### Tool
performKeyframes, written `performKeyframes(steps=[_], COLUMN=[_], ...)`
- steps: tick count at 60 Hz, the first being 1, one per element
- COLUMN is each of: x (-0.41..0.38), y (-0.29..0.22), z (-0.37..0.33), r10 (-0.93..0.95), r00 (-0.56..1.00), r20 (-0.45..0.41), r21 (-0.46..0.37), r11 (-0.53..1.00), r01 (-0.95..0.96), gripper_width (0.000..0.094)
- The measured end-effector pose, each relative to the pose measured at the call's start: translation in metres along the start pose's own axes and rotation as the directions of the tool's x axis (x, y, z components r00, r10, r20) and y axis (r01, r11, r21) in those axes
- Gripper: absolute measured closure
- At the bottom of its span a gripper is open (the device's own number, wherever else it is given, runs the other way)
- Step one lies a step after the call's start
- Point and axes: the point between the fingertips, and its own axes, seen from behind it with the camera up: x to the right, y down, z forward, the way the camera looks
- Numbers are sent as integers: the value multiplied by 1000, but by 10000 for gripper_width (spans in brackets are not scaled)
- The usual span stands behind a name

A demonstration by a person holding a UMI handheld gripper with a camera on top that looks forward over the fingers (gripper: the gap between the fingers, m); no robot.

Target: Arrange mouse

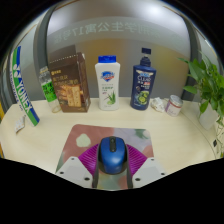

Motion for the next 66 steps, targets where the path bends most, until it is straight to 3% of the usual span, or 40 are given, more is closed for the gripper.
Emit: performKeyframes(steps=[11, 13, 17, 20, 40, 52, 66], x=[-17, -18, -21, -21, -31, -44, -67], y=[24, 24, 23, 19, -9, 12, 43], z=[14, 13, 6, -3, -143, -240, -308], r10=[-2, -10, -22, -25, -29, -47, -44], r00=[1000, 1000, 1000, 1000, 997, 990, 990], r20=[17, 16, 17, 12, -76, -131, -133], r21=[-57, -57, -60, -49, 83, 129, 138], r11=[998, 998, 998, 998, 996, 990, 988], r01=[3, 11, 23, 26, 36, 64, 62], gripper_width=[415, 340, 65, 101, 78, 81, 84])
